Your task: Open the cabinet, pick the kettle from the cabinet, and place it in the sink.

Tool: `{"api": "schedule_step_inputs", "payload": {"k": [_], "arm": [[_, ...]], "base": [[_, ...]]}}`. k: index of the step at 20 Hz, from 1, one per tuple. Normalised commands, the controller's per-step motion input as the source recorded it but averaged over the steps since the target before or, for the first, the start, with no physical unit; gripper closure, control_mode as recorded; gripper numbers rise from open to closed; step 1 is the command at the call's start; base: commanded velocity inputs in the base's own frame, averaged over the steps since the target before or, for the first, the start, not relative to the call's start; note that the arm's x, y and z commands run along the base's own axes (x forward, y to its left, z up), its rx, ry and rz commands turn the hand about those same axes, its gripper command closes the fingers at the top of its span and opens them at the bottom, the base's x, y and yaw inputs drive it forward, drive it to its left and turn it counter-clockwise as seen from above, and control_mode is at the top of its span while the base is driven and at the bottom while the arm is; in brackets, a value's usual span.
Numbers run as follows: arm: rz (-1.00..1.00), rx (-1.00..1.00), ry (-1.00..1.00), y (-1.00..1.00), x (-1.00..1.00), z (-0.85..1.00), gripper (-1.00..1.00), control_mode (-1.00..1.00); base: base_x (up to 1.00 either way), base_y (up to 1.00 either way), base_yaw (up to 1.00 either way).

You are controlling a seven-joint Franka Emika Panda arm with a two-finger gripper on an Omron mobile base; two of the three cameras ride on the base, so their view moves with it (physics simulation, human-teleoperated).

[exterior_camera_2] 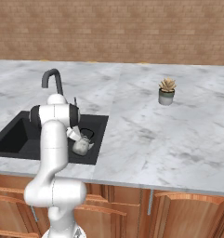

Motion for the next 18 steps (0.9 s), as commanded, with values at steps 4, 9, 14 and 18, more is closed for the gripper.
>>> {"api": "schedule_step_inputs", "payload": {"k": [4,9,14,18], "arm": [[-0.12,0.04,-0.21,0.11,-0.44,-0.57,1.00,-1.00],[-0.11,0.02,-0.22,0.13,-0.46,-0.59,1.00,-1.00],[-0.12,0.00,-0.20,0.20,-0.44,-0.59,-1.00,-1.00],[-0.12,0.00,-0.17,0.25,-0.44,-0.58,-1.00,-1.00]], "base": [[0.00,0.00,0.00],[0.00,0.00,0.00],[0.00,0.00,0.00],[0.00,0.00,0.00]]}}
